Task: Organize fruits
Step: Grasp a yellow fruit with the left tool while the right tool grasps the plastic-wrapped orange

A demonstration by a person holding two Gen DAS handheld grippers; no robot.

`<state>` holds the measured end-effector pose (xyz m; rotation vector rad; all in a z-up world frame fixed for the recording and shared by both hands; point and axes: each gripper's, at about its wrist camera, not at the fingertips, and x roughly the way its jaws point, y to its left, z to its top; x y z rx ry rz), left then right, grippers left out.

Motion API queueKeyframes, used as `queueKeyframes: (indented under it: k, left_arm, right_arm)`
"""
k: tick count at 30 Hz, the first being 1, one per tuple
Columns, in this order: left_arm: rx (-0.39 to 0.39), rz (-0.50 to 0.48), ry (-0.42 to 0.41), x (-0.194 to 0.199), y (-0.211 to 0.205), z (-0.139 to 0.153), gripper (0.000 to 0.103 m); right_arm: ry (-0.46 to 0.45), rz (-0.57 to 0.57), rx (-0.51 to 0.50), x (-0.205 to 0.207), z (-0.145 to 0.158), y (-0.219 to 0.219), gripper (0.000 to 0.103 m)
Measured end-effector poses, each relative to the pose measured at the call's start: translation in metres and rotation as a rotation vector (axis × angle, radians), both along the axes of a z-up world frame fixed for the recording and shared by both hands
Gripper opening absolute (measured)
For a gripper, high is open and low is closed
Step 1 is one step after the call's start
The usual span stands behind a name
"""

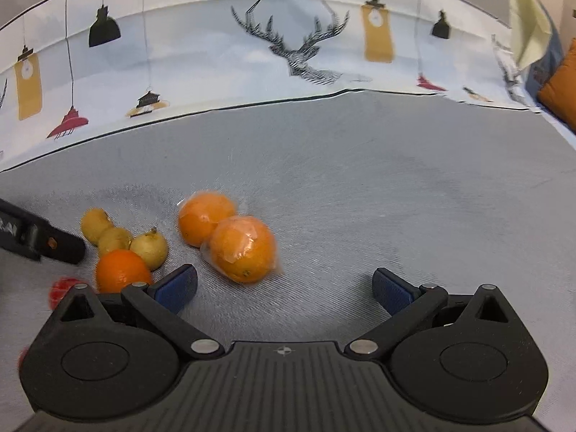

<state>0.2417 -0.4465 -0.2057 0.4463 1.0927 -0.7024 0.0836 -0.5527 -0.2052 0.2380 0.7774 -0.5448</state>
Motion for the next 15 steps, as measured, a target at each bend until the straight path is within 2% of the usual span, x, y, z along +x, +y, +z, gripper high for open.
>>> queueKeyframes:
  k: [3, 8, 9, 11, 13, 14, 15]
  left_arm:
    - [0.003, -0.061, -0.095, -0.004, -0.012, -0.005, 0.103]
    - [-0.011, -0.101, -0.116, -0.007, -0.024, -0.006, 0.102]
    - [-0.015, -0.105, -0.121, -0.009, -0.025, -0.005, 0.098]
    - [-0.036, -0.131, -0.156, -0.018, -0.023, -0.001, 0.079]
    - [-0.050, -0.191, -0.176, -0.028, -0.024, 0.004, 0.031]
    - [-0.045, -0.220, -0.180, -0.033, -0.025, 0.005, 0.030]
    - [-0.037, -0.223, -0.189, -0.037, -0.025, 0.006, 0.030]
  right_arm:
    - [-0.039, 0.026, -0.055, 0.003, -0.006, 0.000, 0.102]
    - [-0.066, 0.036, -0.077, 0.005, -0.008, -0.004, 0.102]
    - [-0.067, 0.036, -0.081, 0.005, -0.007, -0.003, 0.102]
    - [-0.057, 0.029, -0.088, 0.005, -0.007, -0.002, 0.102]
    - [-0.066, 0.044, -0.093, 0.003, -0.004, 0.004, 0.084]
    - [-0.071, 0.070, -0.120, 0.002, -0.002, 0.011, 0.057]
    - [-0.061, 0.098, -0.145, 0.003, 0.000, 0.017, 0.039]
